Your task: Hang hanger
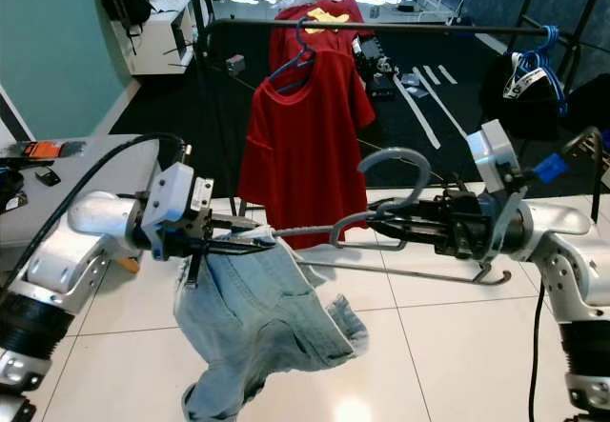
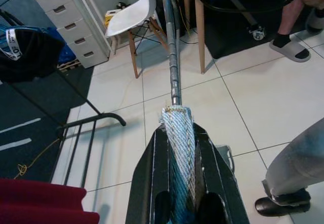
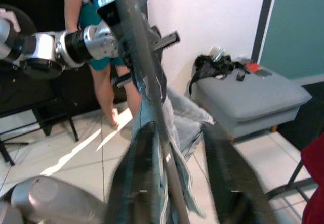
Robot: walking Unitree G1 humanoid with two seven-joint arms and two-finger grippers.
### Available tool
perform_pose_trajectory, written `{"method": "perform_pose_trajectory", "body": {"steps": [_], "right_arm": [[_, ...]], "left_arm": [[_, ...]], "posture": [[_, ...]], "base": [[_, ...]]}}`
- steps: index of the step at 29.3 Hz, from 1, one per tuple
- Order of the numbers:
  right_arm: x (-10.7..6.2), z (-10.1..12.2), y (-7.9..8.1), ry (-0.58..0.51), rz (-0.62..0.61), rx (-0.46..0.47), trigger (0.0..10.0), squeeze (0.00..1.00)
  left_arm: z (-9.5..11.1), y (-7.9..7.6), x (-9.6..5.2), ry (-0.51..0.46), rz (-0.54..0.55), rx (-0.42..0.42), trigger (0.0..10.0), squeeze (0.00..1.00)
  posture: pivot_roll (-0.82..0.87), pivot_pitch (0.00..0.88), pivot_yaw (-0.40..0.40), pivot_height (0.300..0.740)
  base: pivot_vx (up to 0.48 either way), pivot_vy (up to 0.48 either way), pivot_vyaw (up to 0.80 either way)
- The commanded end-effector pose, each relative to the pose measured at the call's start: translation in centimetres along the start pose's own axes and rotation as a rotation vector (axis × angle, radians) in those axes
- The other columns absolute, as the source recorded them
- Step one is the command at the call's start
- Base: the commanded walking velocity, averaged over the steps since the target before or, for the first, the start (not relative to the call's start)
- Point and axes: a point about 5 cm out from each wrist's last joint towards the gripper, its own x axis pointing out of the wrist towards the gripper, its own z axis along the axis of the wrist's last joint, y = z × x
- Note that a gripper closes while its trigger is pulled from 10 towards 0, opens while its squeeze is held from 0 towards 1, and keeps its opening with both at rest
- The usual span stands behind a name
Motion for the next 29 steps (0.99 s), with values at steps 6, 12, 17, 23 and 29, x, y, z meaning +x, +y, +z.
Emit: {"method": "perform_pose_trajectory", "body": {"steps": [6,12,17,23,29], "right_arm": [[-0.4,0.2,-0.3,0.001,-0.035,-0.035,10.0,0.54],[-4.1,1.5,1.3,-0.052,0.005,0.068,10.0,0.00],[-7.0,4.4,1.2,-0.324,-0.098,0.059,10.0,0.00],[-9.8,6.0,0.5,-0.677,-0.326,0.000,10.0,0.00],[-7.1,0.5,1.1,-0.370,-0.351,0.121,10.0,0.00]], "left_arm": [[0.5,0.4,-0.9,-0.011,0.040,0.003,0.0,0.00],[-1.7,0.7,-3.2,0.058,0.164,-0.055,0.0,0.00],[-2.7,1.0,-4.3,0.086,0.252,-0.082,0.0,0.00],[-3.5,1.2,-5.3,0.086,0.353,-0.116,0.0,0.00],[-3.8,1.5,-5.4,0.082,0.412,-0.126,0.0,0.00]], "posture": [[0.00,0.000,-0.015,0.740],[0.01,0.000,-0.013,0.740],[0.01,0.000,0.001,0.740],[0.00,0.000,0.017,0.740],[-0.01,0.000,0.017,0.740]], "base": [[0.000,0.000,0.00],[0.000,0.000,0.00],[0.000,0.000,0.00],[0.000,0.000,0.00],[0.000,0.000,0.00]]}}
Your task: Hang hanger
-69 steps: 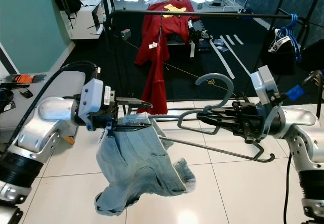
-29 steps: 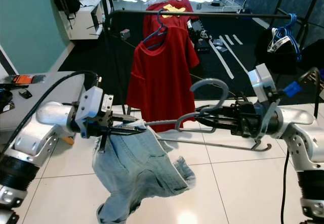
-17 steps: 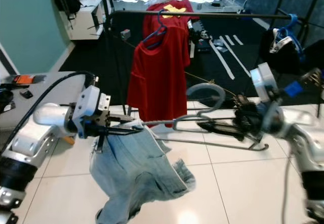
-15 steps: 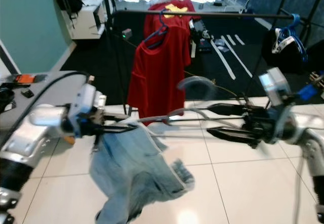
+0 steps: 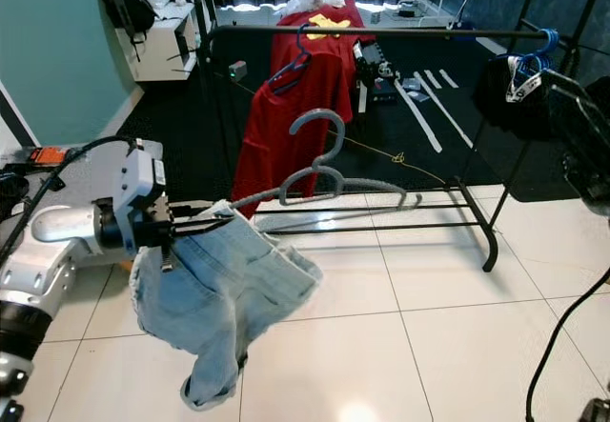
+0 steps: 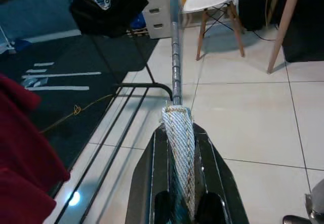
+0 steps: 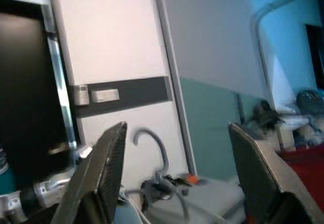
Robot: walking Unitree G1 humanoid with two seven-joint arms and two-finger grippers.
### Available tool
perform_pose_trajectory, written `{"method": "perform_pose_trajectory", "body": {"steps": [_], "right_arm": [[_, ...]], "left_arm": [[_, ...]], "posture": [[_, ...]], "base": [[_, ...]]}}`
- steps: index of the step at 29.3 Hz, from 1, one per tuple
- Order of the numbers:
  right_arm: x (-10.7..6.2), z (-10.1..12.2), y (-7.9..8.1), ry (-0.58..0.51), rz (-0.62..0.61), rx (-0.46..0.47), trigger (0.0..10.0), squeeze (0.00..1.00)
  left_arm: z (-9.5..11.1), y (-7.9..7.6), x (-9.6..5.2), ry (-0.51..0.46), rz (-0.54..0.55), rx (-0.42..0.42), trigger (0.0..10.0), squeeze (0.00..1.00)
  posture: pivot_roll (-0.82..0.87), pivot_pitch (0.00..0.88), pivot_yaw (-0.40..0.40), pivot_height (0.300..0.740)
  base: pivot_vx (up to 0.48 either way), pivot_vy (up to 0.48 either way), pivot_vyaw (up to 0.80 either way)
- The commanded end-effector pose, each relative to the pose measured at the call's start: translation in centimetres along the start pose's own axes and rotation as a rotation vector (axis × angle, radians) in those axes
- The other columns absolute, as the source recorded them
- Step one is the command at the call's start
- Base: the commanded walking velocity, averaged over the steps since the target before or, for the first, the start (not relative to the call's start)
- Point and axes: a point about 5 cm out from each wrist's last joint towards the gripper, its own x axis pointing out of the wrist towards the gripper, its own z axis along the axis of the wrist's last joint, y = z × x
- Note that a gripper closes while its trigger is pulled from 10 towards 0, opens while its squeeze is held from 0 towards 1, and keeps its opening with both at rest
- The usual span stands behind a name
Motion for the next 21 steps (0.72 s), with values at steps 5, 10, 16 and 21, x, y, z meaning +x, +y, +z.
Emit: {"method": "perform_pose_trajectory", "body": {"steps": [5,10,16,21], "right_arm": [[-0.3,-12.5,3.6,0.551,0.081,0.184,10.0,0.00],[-0.4,-15.1,4.5,0.648,0.105,0.194,10.0,0.00],[1.1,-18.2,4.8,0.606,0.045,0.182,10.0,0.00],[1.4,-20.6,3.8,0.663,-0.100,0.069,10.0,0.00]], "left_arm": [[0.2,1.1,0.1,-0.049,0.119,-0.031,0.0,0.00],[0.5,1.3,0.2,-0.060,0.133,-0.044,0.0,0.00],[1.0,1.4,0.0,-0.041,0.143,-0.075,0.0,0.00],[0.3,1.1,0.0,0.006,0.178,-0.087,0.0,0.00]], "posture": [[0.00,0.000,0.015,0.740],[0.02,0.000,0.024,0.740],[0.04,0.016,0.014,0.740],[0.05,0.026,0.005,0.740]], "base": [[0.000,0.000,0.00],[0.000,0.000,0.00],[0.000,0.000,0.00],[0.000,0.000,0.00]]}}
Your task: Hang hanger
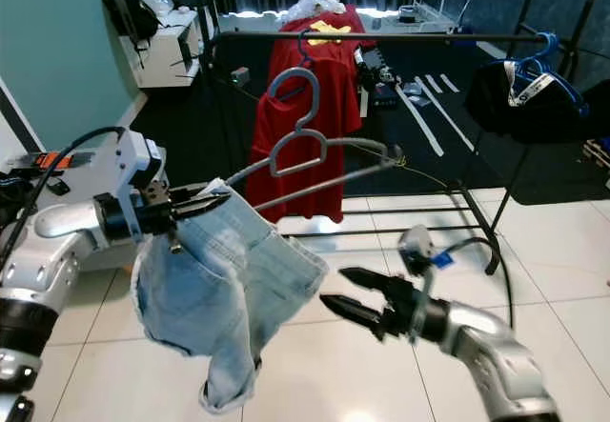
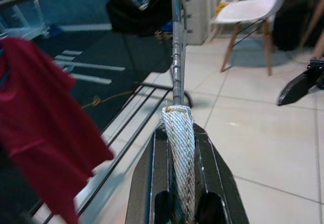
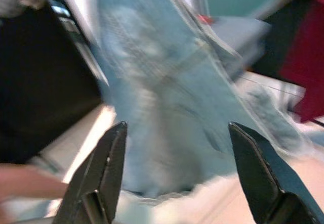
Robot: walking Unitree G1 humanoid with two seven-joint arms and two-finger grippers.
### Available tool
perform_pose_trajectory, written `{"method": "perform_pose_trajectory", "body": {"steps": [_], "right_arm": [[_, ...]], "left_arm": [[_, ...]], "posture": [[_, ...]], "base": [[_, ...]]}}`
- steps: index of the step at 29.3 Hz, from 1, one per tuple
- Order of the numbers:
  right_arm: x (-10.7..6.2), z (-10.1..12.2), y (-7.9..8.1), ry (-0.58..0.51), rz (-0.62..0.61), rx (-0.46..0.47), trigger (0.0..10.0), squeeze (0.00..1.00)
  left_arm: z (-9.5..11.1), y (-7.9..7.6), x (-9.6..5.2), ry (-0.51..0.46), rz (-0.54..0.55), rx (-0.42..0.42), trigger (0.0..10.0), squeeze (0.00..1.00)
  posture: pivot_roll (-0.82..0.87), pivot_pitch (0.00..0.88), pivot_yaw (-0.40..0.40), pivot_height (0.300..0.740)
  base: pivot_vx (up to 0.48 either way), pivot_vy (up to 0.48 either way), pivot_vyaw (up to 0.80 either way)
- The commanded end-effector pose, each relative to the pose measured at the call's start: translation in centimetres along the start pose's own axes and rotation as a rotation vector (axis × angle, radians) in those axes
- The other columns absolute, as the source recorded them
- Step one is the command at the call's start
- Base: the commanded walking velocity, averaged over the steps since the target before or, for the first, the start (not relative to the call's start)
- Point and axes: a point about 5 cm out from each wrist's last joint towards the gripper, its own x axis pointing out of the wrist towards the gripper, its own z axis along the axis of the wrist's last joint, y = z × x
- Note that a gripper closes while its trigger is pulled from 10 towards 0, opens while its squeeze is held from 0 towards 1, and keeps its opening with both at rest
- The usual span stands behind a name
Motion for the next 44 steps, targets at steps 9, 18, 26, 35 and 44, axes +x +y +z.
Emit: {"method": "perform_pose_trajectory", "body": {"steps": [9,18,26,35,44], "right_arm": [[-0.9,-3.1,-3.7,-0.104,-0.476,0.142,10.0,0.00],[-4.4,-2.8,-5.5,-0.348,-0.607,0.369,10.0,0.00],[-4.3,-1.9,-5.0,-0.072,-0.480,-0.153,10.0,0.00],[-4.6,0.2,-5.6,0.103,-0.341,-0.561,10.0,0.00],[-3.4,-1.3,-4.6,0.214,-0.072,-0.565,10.0,0.00]], "left_arm": [[2.4,1.7,-1.0,-0.166,0.079,-0.071,0.0,0.00],[2.6,2.1,-2.0,-0.165,0.096,-0.065,0.0,0.00],[2.9,0.9,-1.7,-0.179,-0.029,-0.080,0.0,0.00],[3.7,-0.8,-1.1,-0.187,-0.202,-0.088,0.0,0.00],[4.7,-3.0,0.1,-0.230,-0.370,-0.121,0.0,0.00]], "posture": [[0.06,0.030,-0.007,0.740],[0.05,0.035,0.009,0.740],[0.04,0.036,0.035,0.740],[0.02,0.034,0.016,0.740],[0.01,0.035,0.014,0.740]], "base": [[0.000,0.000,0.00],[0.000,0.000,0.00],[0.000,0.000,0.00],[0.000,0.000,0.00],[0.000,0.000,0.00]]}}
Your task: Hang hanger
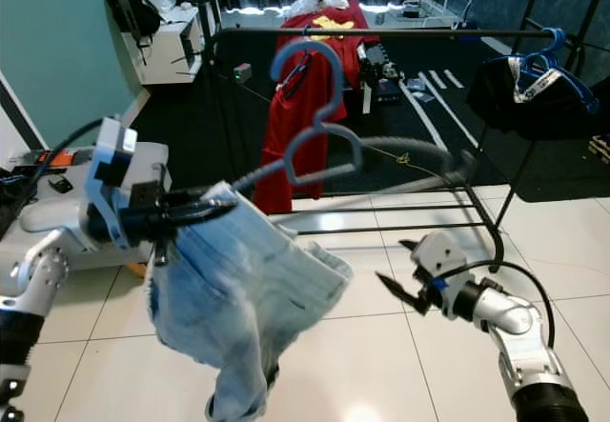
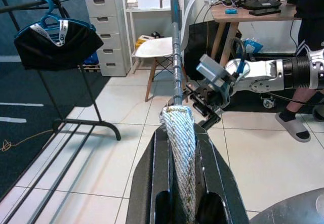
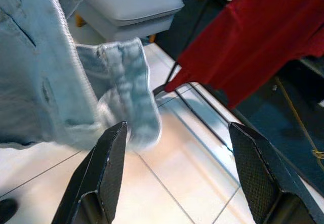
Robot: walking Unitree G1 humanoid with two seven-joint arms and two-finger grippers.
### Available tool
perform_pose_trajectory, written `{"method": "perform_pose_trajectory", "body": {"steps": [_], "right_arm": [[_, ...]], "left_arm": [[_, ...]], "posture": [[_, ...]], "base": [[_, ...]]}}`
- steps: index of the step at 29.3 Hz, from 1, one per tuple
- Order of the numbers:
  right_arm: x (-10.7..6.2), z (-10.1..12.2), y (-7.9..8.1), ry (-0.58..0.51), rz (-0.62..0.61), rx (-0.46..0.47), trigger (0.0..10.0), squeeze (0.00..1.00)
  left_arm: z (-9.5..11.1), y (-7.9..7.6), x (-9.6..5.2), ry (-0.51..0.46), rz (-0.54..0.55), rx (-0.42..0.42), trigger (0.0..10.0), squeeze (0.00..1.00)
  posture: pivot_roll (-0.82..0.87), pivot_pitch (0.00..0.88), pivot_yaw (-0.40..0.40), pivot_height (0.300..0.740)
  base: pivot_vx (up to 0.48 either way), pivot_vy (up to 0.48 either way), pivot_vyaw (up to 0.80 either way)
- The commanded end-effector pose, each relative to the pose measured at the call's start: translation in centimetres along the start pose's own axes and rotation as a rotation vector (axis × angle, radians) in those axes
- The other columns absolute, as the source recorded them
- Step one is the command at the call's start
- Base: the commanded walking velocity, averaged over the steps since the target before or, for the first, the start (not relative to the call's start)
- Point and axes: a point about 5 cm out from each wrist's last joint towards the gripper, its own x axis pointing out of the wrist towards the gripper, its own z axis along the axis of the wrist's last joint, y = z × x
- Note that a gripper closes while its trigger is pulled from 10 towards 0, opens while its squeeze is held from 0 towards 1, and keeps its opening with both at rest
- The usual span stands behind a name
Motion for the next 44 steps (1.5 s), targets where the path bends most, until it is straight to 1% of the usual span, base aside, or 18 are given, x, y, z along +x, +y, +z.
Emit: {"method": "perform_pose_trajectory", "body": {"steps": [1,2,4,6,10,12,14,21,23,28,30,33,34,36,37,38,42,44], "right_arm": [[0.5,-0.3,0.9,0.018,0.103,-0.009,10.0,0.00],[0.8,-0.4,1.4,0.026,0.155,-0.009,10.0,0.00],[1.1,-0.6,1.9,0.039,0.209,-0.026,10.0,0.00],[1.1,-0.6,1.9,0.039,0.209,-0.026,10.0,0.00],[1.9,-0.8,2.4,0.043,0.270,-0.050,10.0,0.00],[1.9,-0.8,2.4,0.043,0.270,-0.050,10.0,0.00],[2.2,-1.0,2.9,0.055,0.325,-0.053,10.0,0.00],[2.3,-1.0,2.8,0.053,0.331,-0.049,10.0,0.00],[2.3,-0.6,1.9,0.027,0.284,-0.023,10.0,0.00],[1.9,-1.0,1.5,0.053,0.270,-0.005,10.0,0.00],[1.7,-1.5,1.4,0.077,0.250,0.039,10.0,0.00],[1.7,-1.7,1.3,0.076,0.234,0.063,10.0,0.00],[1.8,-1.8,1.2,0.071,0.215,0.088,2.7,0.00],[1.8,-1.8,1.2,0.071,0.215,0.088,2.7,0.00],[1.8,-1.8,1.2,0.061,0.207,0.110,0.0,0.00],[1.8,-1.8,1.1,0.056,0.206,0.135,0.0,0.00],[1.7,-1.9,1.1,0.058,0.213,0.156,0.0,0.00],[1.1,-2.3,0.9,0.077,0.228,0.209,0.0,0.00]], "left_arm": [[1.0,-0.3,0.6,-0.050,-0.036,0.015,0.0,0.00],[1.4,-0.4,1.1,-0.068,-0.047,0.015,0.0,0.00],[1.8,-0.6,1.5,-0.080,-0.064,0.022,0.0,0.00],[1.8,-0.6,1.5,-0.080,-0.064,0.022,0.0,0.00],[2.2,-0.5,2.1,-0.107,-0.070,0.022,0.0,0.00],[2.2,-0.5,2.1,-0.107,-0.070,0.022,0.0,0.00],[2.4,-0.4,2.2,-0.113,-0.071,0.025,0.0,0.00],[2.6,-0.2,2.2,-0.106,-0.063,0.039,0.0,0.00],[2.8,0.1,2.1,-0.106,-0.050,0.046,0.0,0.00],[2.9,0.2,2.2,-0.112,-0.043,0.047,0.0,0.00],[2.9,0.2,2.2,-0.113,-0.039,0.048,0.0,0.00],[3.0,0.3,2.2,-0.113,-0.037,0.048,0.0,0.00],[3.0,0.3,2.2,-0.113,-0.035,0.050,0.0,0.00],[3.0,0.3,2.2,-0.113,-0.035,0.050,0.0,0.00],[3.1,0.4,2.2,-0.110,-0.035,0.052,0.0,0.00],[3.1,0.4,2.1,-0.102,-0.037,0.057,0.0,0.00],[3.1,0.4,2.1,-0.098,-0.038,0.059,0.0,0.00],[3.1,0.5,1.9,-0.090,-0.039,0.062,0.0,0.00]], "posture": [[0.01,0.035,0.014,0.740],[0.01,0.034,0.014,0.740],[0.01,0.034,0.013,0.740],[0.01,0.034,0.013,0.740],[0.01,0.037,0.009,0.740],[0.01,0.037,0.009,0.740],[0.01,0.037,0.003,0.740],[0.01,0.032,-0.005,0.740],[0.01,0.034,-0.003,0.740],[0.00,0.034,-0.003,0.740],[0.00,0.033,0.000,0.740],[0.00,0.032,0.001,0.740],[0.01,0.030,0.002,0.740],[0.01,0.030,0.002,0.740],[0.01,0.030,0.005,0.740],[0.01,0.030,0.004,0.740],[0.01,0.029,0.005,0.740],[0.00,0.029,0.003,0.740]], "base": [[0.000,0.000,0.00],[0.000,0.000,0.00],[0.000,0.000,0.00],[0.000,0.000,0.00],[0.000,0.000,0.00],[0.000,0.000,0.00],[0.000,0.000,0.00],[0.000,0.000,0.00],[0.000,0.000,0.00],[0.000,0.000,0.00],[0.000,0.000,0.00],[0.000,0.000,0.00],[0.000,0.000,0.00],[0.000,0.000,0.00],[0.000,0.000,0.00],[0.000,0.000,0.00],[0.000,0.000,0.00],[0.000,0.000,0.00]]}}
